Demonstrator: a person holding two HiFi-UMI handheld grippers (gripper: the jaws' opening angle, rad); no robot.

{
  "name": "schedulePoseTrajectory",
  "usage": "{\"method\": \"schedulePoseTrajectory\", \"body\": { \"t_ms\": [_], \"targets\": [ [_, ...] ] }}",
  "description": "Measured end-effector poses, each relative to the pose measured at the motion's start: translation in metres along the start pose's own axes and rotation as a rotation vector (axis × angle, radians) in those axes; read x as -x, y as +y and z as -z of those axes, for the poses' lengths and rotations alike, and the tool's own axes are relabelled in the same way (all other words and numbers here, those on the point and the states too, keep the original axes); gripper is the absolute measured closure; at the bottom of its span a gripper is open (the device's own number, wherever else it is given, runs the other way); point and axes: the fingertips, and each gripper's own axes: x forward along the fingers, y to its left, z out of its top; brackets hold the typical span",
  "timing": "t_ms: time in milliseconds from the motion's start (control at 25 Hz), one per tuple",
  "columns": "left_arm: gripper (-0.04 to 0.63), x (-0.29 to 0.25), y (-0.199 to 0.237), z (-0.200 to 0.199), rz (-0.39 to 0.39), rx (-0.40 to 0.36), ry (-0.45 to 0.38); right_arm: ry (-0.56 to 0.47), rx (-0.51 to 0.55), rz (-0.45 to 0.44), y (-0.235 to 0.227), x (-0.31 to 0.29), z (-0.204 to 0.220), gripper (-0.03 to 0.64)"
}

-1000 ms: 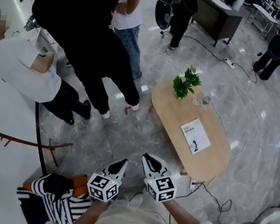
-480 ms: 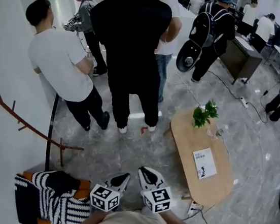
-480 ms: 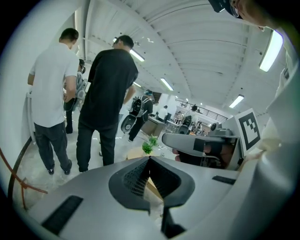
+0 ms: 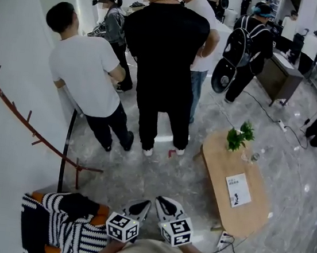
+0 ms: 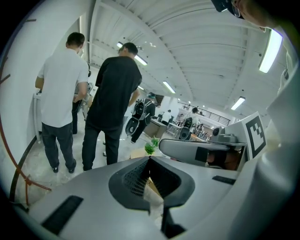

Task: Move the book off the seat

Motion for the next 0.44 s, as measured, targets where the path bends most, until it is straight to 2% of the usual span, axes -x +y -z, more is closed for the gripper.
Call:
{"method": "schedulePoseTrajectory", "body": {
  "t_ms": [440],
  "targets": [
    [0.587,0.012,-0.001,0.006,-0.007,0.001,0.006,-0.003,-0.006,0.01,0.007,0.013,0.001,0.588]
  ]
}}
